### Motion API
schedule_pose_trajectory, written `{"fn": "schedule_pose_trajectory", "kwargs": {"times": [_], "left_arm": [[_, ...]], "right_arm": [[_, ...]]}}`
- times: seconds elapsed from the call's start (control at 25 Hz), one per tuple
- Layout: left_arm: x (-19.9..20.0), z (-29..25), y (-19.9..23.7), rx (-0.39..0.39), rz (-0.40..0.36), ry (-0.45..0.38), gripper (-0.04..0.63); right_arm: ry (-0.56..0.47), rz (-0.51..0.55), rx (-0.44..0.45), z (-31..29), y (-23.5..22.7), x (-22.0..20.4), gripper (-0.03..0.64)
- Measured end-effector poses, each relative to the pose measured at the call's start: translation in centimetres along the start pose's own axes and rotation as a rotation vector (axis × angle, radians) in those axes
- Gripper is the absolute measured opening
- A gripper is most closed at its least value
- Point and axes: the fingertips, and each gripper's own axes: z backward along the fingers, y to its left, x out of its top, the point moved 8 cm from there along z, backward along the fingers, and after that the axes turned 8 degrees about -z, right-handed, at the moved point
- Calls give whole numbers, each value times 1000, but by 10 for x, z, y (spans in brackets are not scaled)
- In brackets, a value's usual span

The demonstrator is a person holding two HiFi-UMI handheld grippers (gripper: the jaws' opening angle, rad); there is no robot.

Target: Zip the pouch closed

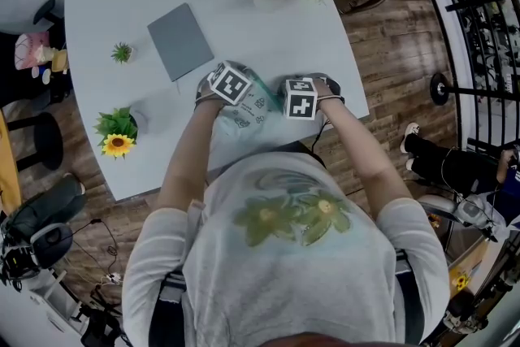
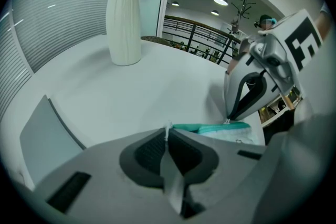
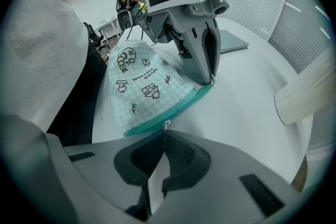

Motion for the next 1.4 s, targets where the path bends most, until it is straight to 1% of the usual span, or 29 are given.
{"fn": "schedule_pose_trajectory", "kwargs": {"times": [0.76, 1.4], "left_arm": [[-1, 1, -1, -3, -1, 3, 25], [1, 2, -1, 5, 3, -2, 25]], "right_arm": [[5, -34, 21, 1, 8, -6, 18], [13, -24, 45, 3, 16, -17, 18]]}}
